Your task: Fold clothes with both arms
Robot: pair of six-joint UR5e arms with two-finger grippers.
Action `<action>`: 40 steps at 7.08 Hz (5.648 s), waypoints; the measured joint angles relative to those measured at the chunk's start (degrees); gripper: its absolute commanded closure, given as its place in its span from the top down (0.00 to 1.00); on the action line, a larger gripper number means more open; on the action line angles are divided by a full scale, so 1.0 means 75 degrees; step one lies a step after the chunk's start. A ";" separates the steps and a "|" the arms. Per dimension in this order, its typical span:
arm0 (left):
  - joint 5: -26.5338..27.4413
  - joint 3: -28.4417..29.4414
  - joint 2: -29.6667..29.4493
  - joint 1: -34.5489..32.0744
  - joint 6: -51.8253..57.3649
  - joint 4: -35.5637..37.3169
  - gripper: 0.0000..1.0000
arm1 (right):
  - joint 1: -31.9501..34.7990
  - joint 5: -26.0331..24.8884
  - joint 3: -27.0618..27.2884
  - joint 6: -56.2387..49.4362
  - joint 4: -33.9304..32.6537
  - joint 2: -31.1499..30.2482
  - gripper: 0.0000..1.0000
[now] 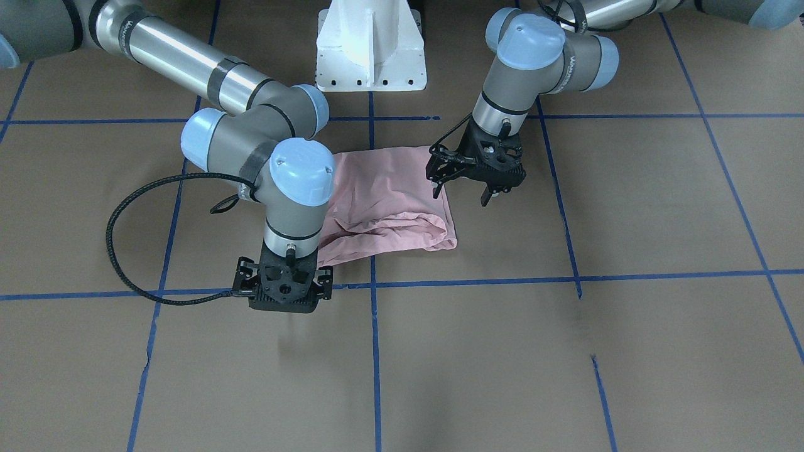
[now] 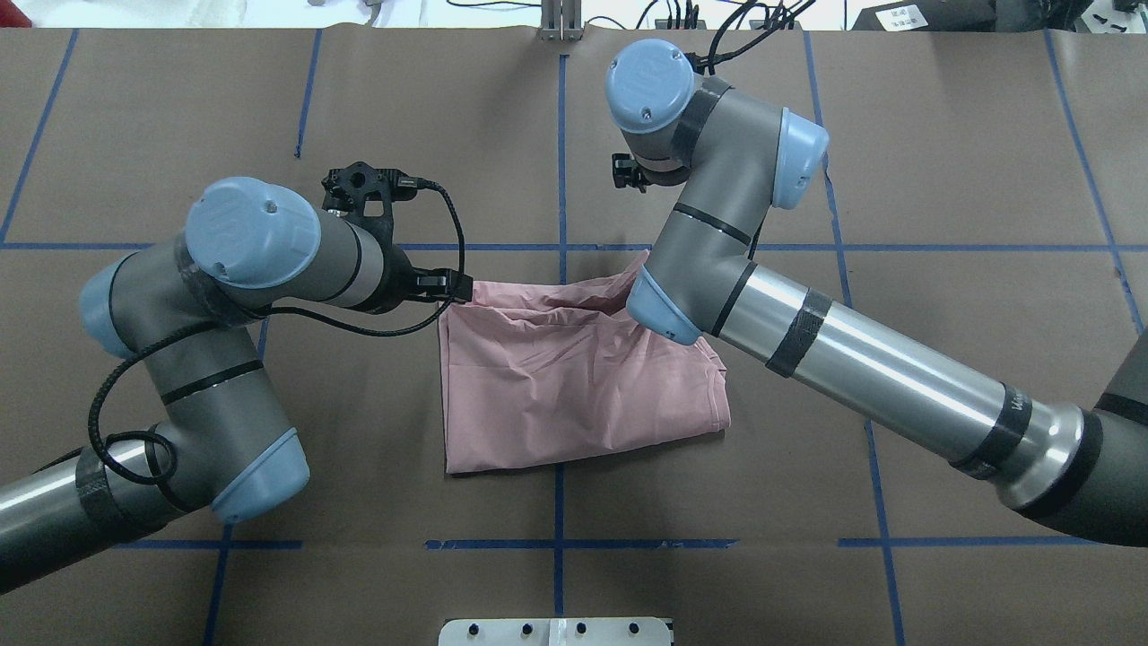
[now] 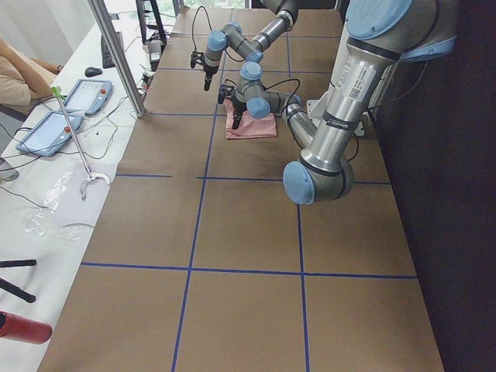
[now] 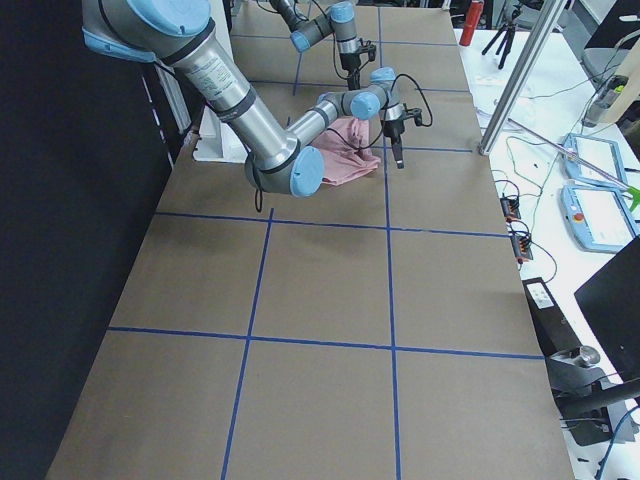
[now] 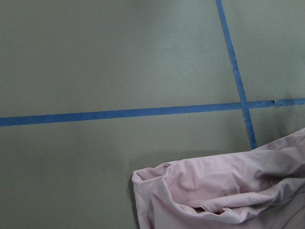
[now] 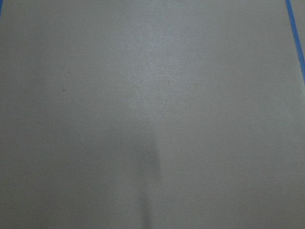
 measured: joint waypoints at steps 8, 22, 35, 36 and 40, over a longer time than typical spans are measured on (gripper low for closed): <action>0.0940 0.1673 -0.0834 0.0654 -0.0650 0.0266 1.00 | 0.0083 0.0321 0.0986 0.0003 -0.0005 -0.0472 1.00; -0.0387 0.2019 -0.0774 -0.1654 0.2522 -0.0240 1.00 | -0.1730 -0.0629 0.2181 0.1766 -0.0086 -0.1308 0.04; -0.0306 0.2010 -0.0942 -0.0724 -0.0223 -0.0619 0.86 | -0.0471 0.0395 0.2014 0.0881 -0.0073 -0.0942 1.00; -0.0166 0.2082 -0.1150 -0.0435 -0.0984 -0.0653 0.72 | -0.0255 0.0646 0.2212 0.0669 -0.0081 -0.1055 1.00; 0.0283 0.2834 -0.2102 0.0029 -0.2570 -0.0245 0.63 | -0.0067 0.0788 0.2378 0.0460 -0.0076 -0.1273 1.00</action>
